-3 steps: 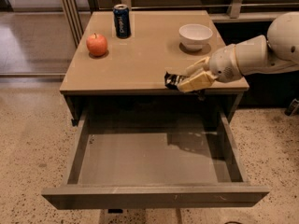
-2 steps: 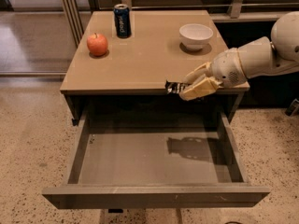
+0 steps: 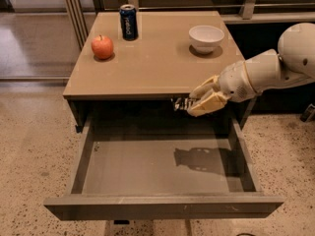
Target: Place rxbar chocolate into top drawer
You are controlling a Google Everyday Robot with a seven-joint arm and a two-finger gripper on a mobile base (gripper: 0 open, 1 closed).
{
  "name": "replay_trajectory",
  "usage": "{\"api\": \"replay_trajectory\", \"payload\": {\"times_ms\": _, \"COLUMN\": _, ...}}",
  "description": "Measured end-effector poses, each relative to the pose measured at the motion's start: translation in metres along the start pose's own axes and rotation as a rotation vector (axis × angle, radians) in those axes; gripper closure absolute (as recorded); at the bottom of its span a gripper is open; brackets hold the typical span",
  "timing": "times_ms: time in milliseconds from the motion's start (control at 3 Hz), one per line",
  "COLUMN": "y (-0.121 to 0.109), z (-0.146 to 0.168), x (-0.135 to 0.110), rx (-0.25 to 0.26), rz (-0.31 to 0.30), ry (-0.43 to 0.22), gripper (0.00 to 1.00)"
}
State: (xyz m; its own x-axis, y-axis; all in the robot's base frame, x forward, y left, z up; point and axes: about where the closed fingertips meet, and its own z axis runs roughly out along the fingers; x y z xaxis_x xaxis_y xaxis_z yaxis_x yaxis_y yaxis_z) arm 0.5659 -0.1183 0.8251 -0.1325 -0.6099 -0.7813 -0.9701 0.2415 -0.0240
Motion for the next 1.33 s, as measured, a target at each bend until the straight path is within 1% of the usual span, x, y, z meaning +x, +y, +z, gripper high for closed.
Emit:
{"api": "replay_trajectory", "payload": {"times_ms": 333, "y": 0.032, "z": 0.023, "x": 0.035, "rx": -0.032, "rz": 0.002, "ry": 0.033, "gripper": 1.00}}
{"api": "replay_trajectory", "payload": {"times_ms": 667, "y": 0.069, "z": 0.067, "x": 0.090, "rx": -0.062, "rz": 0.017, "ry": 0.041, "gripper": 1.00}}
{"api": "replay_trajectory", "payload": {"times_ms": 1000, "y": 0.069, "z": 0.067, "x": 0.090, "rx": -0.062, "rz": 0.017, "ry": 0.041, "gripper": 1.00}}
{"api": "replay_trajectory", "payload": {"times_ms": 1333, "y": 0.067, "z": 0.085, "x": 0.112, "rx": -0.040, "rz": -0.014, "ry": 0.032, "gripper": 1.00}}
